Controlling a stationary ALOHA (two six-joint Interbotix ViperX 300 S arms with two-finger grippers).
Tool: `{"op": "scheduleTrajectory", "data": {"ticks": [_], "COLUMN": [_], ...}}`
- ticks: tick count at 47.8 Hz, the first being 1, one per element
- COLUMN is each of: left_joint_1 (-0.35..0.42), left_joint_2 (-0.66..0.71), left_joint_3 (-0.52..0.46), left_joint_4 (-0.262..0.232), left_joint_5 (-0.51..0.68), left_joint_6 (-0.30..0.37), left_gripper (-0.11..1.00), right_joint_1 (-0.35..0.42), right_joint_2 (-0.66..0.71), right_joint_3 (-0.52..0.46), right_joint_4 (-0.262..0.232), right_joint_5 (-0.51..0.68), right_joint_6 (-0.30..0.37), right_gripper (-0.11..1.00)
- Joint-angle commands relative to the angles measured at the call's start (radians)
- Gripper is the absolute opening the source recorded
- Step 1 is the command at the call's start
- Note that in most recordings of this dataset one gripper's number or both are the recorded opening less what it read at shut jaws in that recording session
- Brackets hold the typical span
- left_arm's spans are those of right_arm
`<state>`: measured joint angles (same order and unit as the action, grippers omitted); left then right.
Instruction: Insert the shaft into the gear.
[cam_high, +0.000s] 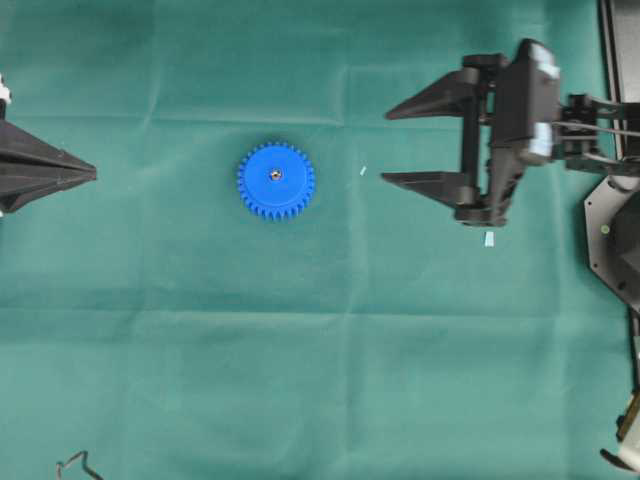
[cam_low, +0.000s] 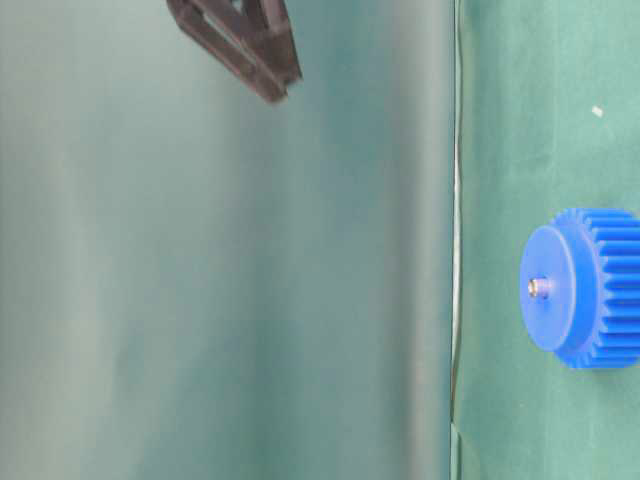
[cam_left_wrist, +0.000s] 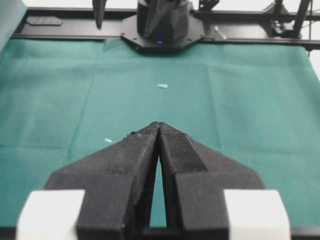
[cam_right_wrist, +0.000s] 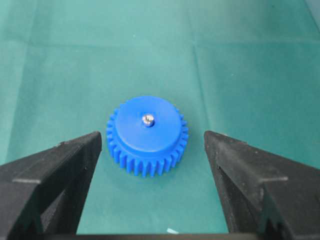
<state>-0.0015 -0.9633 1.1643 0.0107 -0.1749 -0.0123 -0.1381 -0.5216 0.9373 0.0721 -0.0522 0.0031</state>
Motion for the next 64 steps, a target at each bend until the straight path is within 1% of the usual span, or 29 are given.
{"op": "scheduleTrajectory", "data": {"ticks": [1,10,64], "left_joint_1": [0.002,0.002,0.002], "left_joint_2": [0.005,0.005,0.005], "left_joint_3": [-0.026,-0.026,-0.028], "left_joint_4": [0.002,0.003,0.003], "left_joint_5": [-0.005,0.003,0.015], "left_joint_6": [0.0,0.002,0.002], "left_gripper": [0.0,0.0,0.0], "right_joint_1": [0.0,0.002,0.002], "right_joint_2": [-0.043,-0.072,-0.066], "right_joint_3": [0.011,0.043,0.043], "right_joint_4": [0.0,0.002,0.002], "right_joint_5": [-0.011,-0.011,-0.011], "right_joint_6": [0.002,0.003,0.002], "right_gripper": [0.88,0.88,0.88]}}
